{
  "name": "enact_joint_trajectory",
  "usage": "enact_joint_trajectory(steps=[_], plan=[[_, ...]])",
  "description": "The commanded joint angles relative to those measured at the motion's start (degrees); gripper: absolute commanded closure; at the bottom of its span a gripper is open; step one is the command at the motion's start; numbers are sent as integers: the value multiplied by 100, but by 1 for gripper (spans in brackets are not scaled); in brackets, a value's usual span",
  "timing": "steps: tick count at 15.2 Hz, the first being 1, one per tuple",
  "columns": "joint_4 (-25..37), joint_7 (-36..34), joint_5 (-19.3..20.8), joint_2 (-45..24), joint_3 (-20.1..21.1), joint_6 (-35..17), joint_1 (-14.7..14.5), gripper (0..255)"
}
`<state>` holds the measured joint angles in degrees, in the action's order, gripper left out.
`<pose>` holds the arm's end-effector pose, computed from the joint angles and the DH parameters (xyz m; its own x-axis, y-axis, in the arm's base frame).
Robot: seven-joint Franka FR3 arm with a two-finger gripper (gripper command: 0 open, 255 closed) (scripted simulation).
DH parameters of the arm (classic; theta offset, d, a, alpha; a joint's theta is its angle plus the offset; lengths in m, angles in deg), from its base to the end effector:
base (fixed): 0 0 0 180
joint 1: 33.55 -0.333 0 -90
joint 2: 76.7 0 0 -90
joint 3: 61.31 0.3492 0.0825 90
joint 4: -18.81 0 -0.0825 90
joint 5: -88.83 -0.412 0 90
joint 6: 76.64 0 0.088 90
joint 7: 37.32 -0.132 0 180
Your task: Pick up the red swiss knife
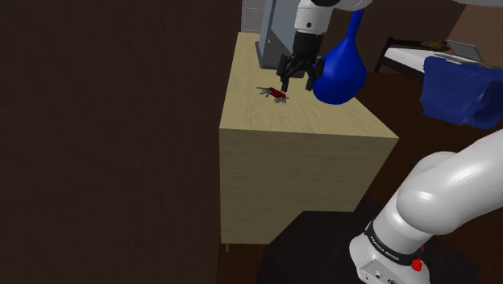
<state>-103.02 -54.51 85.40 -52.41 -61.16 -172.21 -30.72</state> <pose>0.4341 -0.0128 0.5782 0.9372 -0.3450 -0.0502 -0.3473 -0.9367 -0.0454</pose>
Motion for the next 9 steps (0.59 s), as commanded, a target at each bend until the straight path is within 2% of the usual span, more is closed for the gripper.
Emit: enact_joint_trajectory(steps=[1,5,9], plan=[[226,-203,93,-387,70,-245,40,0],[730,-539,296,-1064,147,-538,106,0],[423,-539,295,-1066,148,-846,104,0]])
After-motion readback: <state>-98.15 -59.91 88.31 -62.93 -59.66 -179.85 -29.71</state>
